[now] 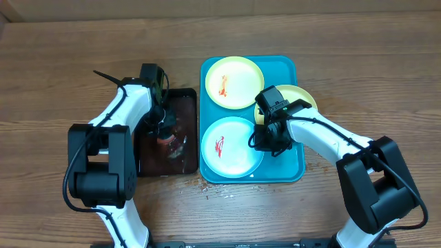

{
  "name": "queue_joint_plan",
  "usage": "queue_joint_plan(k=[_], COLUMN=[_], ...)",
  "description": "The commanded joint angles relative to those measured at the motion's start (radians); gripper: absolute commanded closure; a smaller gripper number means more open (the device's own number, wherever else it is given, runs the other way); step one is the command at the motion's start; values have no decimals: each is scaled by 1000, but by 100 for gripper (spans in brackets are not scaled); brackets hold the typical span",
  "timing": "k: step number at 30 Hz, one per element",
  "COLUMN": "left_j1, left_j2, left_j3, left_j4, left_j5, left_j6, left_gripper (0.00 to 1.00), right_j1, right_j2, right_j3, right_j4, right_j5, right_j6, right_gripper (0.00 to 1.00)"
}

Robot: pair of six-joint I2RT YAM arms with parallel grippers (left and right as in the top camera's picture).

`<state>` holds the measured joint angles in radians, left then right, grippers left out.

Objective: Clean dirty plates on tray and stack at the side
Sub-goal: 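Grasp the green-orange sponge with the left gripper and lift it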

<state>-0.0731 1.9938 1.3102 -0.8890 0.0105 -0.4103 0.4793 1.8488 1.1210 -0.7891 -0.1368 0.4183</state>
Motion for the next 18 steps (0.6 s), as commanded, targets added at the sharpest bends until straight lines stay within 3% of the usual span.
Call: queue_joint_plan(k=[1, 14, 17, 18], left_j1=[-6, -33, -46, -48], left_j2=[32, -68, -55, -48], left_j3=[14, 110, 93, 89], left_j4=[-17, -126, -120, -119], left_j5=[68, 56, 27, 18], left_j6=[-8, 74, 74, 74], left_gripper=[96, 96, 90, 84], right_j1=[-3, -3, -3, -3], right_j2=[5, 5, 5, 5], right_j3=[-2, -2, -2, -2], right_j4=[-5, -6, -5, -5], right_j5=[69, 69, 69, 69], right_j6=[20, 20, 20, 20], right_gripper=[95, 95, 95, 95])
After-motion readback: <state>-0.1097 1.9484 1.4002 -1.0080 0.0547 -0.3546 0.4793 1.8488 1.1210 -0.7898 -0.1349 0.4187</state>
